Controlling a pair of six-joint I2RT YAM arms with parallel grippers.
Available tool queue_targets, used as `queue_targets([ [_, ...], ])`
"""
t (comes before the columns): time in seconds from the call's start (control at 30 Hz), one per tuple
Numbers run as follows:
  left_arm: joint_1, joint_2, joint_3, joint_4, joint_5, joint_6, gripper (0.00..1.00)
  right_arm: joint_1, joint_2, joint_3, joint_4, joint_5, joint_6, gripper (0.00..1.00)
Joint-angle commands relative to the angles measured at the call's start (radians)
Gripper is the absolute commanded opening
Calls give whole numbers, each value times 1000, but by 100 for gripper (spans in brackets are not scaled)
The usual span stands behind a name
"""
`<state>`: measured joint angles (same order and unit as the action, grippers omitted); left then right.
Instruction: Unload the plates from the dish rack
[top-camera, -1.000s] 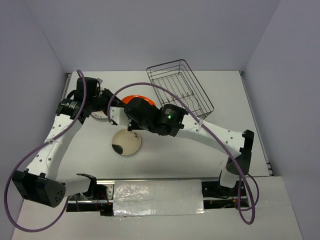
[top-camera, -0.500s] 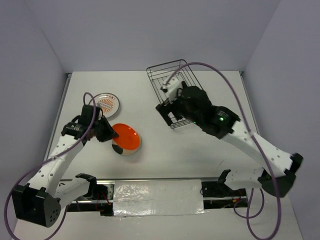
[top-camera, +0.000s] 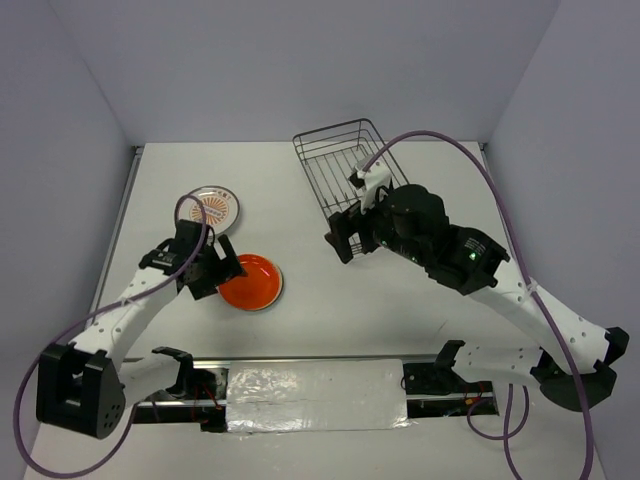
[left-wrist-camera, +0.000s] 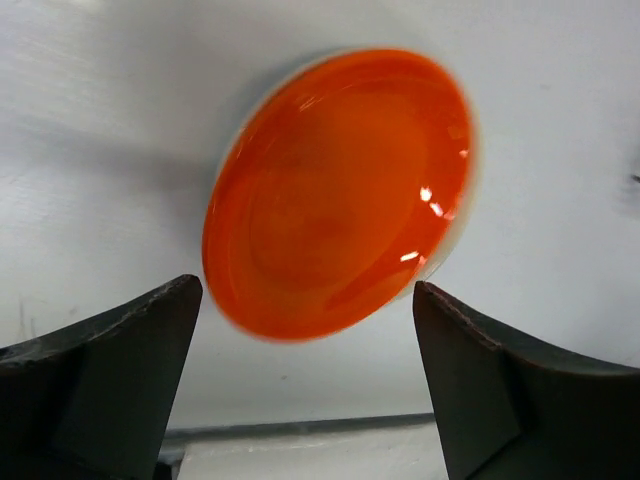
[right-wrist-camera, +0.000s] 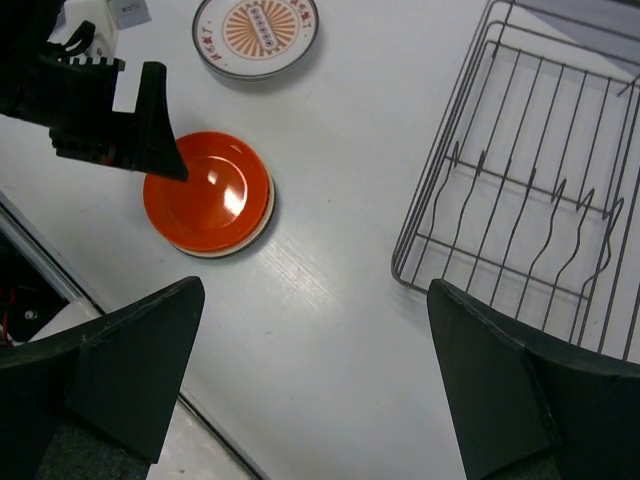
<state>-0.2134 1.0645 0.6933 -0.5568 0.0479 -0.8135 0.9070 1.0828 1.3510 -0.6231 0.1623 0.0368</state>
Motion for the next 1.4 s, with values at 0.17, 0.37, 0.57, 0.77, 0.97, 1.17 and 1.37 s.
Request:
queue_targets([
  [0.17, 0, 195, 363, -379, -192, 135, 99, -146, 10, 88, -323, 138, 368, 100],
  [0.37, -11, 134, 662, -557, -442, 200, 100, -278, -185, 20, -366, 206, 400, 100],
  [0.57, -11, -70, 709, -568, -632, 166, 100, -277, -300, 92, -595, 367, 420, 100],
  [0.77, -11, -352, 600, -457, -629, 166, 99, -280, -452, 169, -714, 427, 452, 100],
  [0.97, -9, -494, 575, -544, -709, 198, 100, -277, -526, 232, -816, 476, 466, 100],
  [1.17, -9, -520, 563, -582, -700, 227, 99, -278, -546, 209, -816, 474, 479, 100],
  [1.37, -9, -491, 575, -588, -709, 221, 100, -277, -544, 194, -794, 468, 476, 100],
])
